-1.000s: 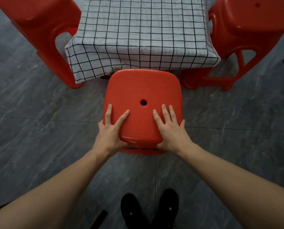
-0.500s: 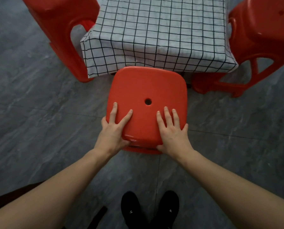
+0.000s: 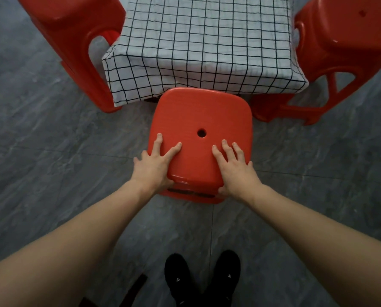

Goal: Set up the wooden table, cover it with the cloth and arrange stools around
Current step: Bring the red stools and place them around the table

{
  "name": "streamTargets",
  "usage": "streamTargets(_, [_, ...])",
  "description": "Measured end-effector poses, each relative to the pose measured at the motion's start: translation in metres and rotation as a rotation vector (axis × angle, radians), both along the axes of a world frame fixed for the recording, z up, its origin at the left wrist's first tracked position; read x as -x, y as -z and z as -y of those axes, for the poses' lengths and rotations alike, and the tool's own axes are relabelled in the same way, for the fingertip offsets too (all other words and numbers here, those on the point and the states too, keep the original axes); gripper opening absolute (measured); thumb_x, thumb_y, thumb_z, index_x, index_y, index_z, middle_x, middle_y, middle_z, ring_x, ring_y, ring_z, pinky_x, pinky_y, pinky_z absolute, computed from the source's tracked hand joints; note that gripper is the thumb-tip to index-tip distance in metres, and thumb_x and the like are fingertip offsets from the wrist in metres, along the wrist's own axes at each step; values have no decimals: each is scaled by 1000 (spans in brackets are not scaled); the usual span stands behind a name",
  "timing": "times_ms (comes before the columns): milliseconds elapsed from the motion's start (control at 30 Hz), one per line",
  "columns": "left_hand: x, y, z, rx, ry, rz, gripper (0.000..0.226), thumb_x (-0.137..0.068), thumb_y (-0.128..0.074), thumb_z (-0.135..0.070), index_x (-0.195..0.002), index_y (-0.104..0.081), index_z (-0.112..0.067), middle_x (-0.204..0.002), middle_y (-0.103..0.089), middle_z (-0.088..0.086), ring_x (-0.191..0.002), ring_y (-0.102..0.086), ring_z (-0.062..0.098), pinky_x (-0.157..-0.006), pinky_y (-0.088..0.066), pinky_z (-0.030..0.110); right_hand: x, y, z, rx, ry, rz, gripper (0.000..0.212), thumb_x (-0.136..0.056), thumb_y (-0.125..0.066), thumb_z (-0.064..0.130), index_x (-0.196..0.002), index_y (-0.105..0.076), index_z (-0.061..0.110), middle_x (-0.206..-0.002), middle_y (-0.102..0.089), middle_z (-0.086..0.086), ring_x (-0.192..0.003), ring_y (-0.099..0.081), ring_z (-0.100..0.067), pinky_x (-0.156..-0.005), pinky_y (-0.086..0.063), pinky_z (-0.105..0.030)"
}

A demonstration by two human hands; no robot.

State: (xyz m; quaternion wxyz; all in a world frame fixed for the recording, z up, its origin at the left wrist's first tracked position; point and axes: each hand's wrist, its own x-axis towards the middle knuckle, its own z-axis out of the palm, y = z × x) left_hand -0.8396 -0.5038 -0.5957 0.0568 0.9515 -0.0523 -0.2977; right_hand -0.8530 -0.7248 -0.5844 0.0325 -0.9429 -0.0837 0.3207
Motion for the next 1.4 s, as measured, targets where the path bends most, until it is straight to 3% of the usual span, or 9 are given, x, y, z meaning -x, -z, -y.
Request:
streamTargets(133, [20,-39,10,-2,-42,5,63,-84,-62,-47,-141,-38,-36,-161,-15,5,-137,-30,43,-112,-25,59,-8,-51,4,28,-51,-88,78,-79,-70,32,-145,-31,15,-153,-23,-13,-137,-28,-34,-104,-40,-51])
streamTargets(200, [45,-75,8,11,-34,31,58,-84,-60,-47,-138,-42,-35,-161,-14,1,-141,-25,41,-115,-20,56,-3,-95,3,30,-62,-68,67,-83,-64,34,-141,-36,15,-148,-30,-11,-133,-34,-34,-99,-41,-51])
streamTargets(400, [34,-246,-13,-41,-65,234,58,-85,-57,-47,-140,-43,-34,-161,-17,2,-147,-15,33,-117,-15,55,-16,-276,12,-58,-87,144,65,-87,-58,40,-143,-36,17,-152,-30,-10,-134,-35,-32,-100,-40,-51])
streamTargets(633, [1,-452,13,-57,-146,487,57,-86,-58,-48,-139,-46,-32,-160,-23,2,-146,-21,27,-117,-15,52,-43,-466,25,-202,-122,403,60,-85,-61,38,-138,-44,15,-144,-41,-8,-132,-39,-29,-103,-42,-50])
streamTargets(767, [4,-521,27,-60,-184,604,53,-85,-58,-50,-133,-52,-29,-155,-32,4,-141,-31,27,-115,-23,53,-53,-540,25,-297,-169,493,63,-86,-62,37,-142,-40,17,-147,-39,-6,-132,-40,-27,-102,-44,-50])
streamTargets(1133, [1,-608,18,-151,-279,661,63,-85,-57,-51,-142,-41,-31,-160,-22,4,-144,-25,29,-117,-21,50,-77,-617,3,-365,-269,599,65,-87,-60,38,-145,-38,20,-152,-34,-7,-134,-38,-30,-103,-43,-49])
streamTargets(1400, [12,-617,-75,-180,-407,659,64,-86,-57,-52,-144,-39,-31,-162,-17,3,-147,-19,26,-117,-15,50,-90,-630,-111,-369,-405,584,65,-89,-58,39,-147,-34,22,-155,-28,-6,-137,-33,-28,-101,-40,-48])
